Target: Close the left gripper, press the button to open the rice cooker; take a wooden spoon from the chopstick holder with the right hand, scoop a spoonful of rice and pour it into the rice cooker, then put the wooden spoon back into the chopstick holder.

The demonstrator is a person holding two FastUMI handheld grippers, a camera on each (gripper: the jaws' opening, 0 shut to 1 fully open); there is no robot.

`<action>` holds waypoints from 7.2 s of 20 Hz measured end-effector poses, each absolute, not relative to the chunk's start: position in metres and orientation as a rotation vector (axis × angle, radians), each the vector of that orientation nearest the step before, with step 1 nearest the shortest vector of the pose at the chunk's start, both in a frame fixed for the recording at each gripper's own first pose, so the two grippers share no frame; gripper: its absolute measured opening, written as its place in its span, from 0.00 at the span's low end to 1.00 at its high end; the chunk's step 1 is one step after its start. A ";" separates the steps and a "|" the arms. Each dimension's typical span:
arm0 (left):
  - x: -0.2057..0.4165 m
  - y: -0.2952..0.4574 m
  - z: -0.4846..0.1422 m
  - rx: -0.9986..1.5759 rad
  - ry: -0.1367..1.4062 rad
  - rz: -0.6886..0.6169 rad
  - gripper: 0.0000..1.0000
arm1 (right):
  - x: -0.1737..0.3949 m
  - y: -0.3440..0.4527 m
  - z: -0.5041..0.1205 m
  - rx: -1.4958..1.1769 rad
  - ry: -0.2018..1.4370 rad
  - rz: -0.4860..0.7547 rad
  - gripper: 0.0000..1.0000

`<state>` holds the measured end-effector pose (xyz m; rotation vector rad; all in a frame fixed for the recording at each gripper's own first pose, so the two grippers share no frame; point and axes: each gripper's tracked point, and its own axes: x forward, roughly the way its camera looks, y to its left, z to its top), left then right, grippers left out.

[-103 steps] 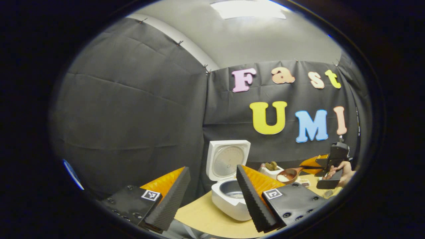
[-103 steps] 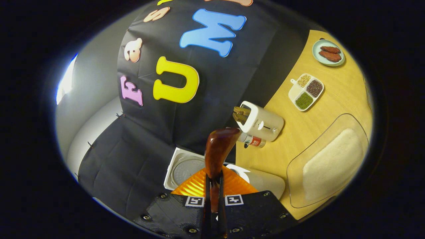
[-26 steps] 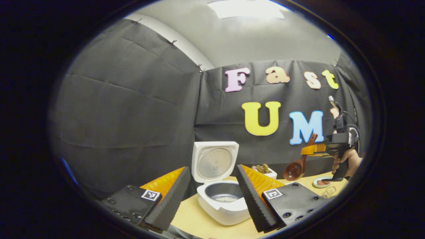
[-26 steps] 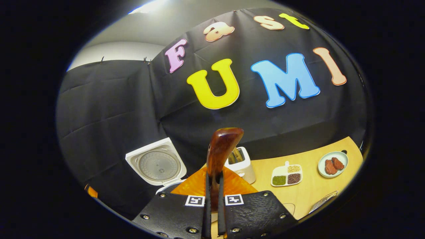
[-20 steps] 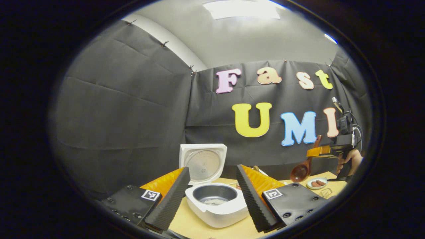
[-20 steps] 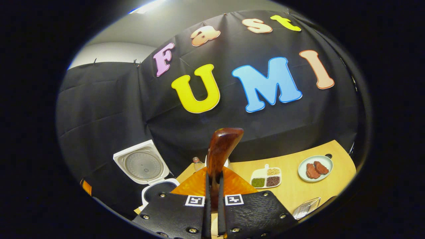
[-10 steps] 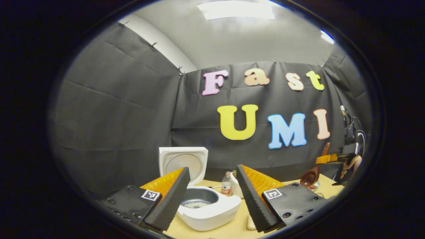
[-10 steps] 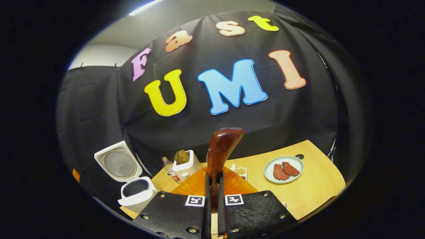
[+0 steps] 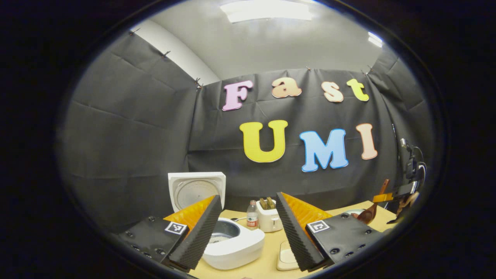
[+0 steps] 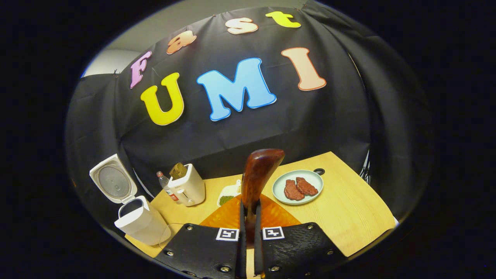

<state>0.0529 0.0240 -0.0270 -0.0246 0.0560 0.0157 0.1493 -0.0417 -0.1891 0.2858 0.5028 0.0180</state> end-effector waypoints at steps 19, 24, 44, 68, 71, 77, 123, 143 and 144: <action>0.052 -0.001 -0.046 0.048 0.126 0.013 0.99 | 0.119 -0.066 -0.304 0.353 0.703 -0.085 0.08; 0.057 -0.006 -0.044 0.057 0.112 0.004 0.98 | 0.121 -0.080 -0.304 0.303 0.671 -0.111 0.14; 0.134 0.070 -0.038 0.033 0.082 0.095 0.95 | 0.065 -0.112 -0.127 -0.001 0.328 -0.196 1.00; 0.374 0.246 -0.055 0.084 0.187 0.315 0.97 | -0.002 -0.069 -0.105 -0.035 0.280 -0.303 0.99; 0.396 0.263 -0.071 0.073 0.228 0.342 0.97 | -0.010 -0.065 -0.115 -0.034 0.296 -0.313 0.99; 0.420 0.290 -0.106 0.045 0.305 0.413 0.98 | -0.017 -0.064 -0.121 -0.007 0.311 -0.328 0.99; 0.399 0.267 -0.120 -0.050 0.582 0.222 0.96 | 0.026 -0.073 -0.125 -0.024 0.338 -0.011 0.99; 0.380 0.265 -0.138 0.013 0.681 0.137 0.98 | 0.023 -0.050 -0.128 -0.016 0.347 0.009 0.99; 0.380 0.263 -0.135 0.014 0.671 0.128 0.98 | 0.026 -0.046 -0.125 -0.014 0.340 0.017 0.99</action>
